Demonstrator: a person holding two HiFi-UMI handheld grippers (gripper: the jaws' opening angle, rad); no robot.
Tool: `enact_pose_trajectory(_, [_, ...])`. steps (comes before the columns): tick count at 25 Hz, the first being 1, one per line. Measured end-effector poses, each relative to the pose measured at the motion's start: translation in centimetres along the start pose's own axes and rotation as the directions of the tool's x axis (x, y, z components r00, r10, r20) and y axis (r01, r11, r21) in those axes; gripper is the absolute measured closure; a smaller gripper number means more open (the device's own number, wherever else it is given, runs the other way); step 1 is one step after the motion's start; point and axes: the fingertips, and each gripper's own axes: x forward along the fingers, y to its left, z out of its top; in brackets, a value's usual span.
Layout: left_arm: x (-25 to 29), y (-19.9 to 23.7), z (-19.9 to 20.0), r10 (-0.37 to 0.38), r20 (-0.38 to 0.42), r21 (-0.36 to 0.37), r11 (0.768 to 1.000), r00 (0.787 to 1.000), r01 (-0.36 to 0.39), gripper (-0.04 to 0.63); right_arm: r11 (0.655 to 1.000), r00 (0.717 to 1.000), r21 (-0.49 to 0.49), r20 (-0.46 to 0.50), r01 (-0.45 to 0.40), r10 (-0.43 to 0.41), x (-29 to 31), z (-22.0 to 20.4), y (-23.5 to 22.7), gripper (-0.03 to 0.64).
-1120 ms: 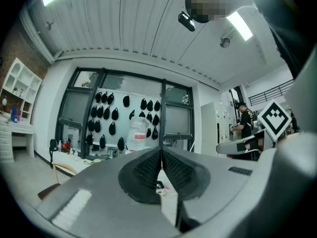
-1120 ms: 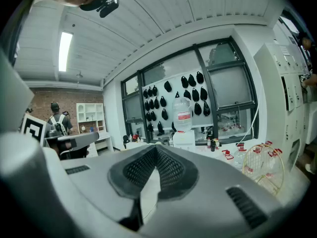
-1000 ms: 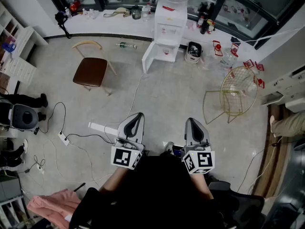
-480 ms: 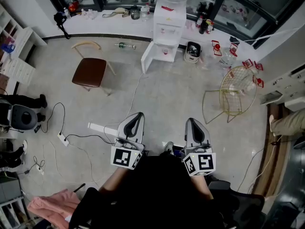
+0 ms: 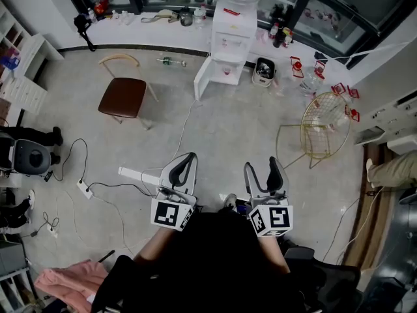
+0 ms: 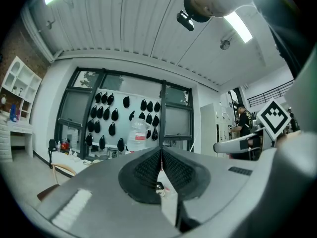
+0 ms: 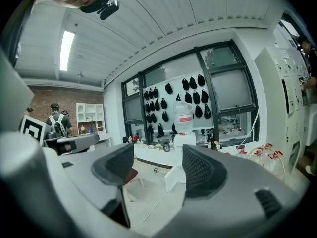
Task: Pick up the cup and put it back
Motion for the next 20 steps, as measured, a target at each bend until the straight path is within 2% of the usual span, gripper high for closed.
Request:
enact_pose_trajectory(8, [-2.1,4.1,-0.1,-0.009,0.006,-0.009,1.000,1.000,0.009,0.588,1.000,1.000,-0.007,-0.022,0.013,-0.013,1.6,-0.6,4.0,0.333])
enact_pose_trajectory(15, [-3.4,7.9,-1.7,-0.055,-0.023,-0.022,0.998,0.998,0.054,0.587,0.998,0.997,0.026,-0.052,0.058,-0.056,3.1,-2.6,8.0,0.333])
enact_pose_trajectory(20, [-2.2,9.9,-3.1,-0.061,-0.056,-0.045,0.997,0.997,0.059,0.588,0.998,0.996,0.029,-0.073,0.060,-0.058,5.5,-3.4,8.3,0.333])
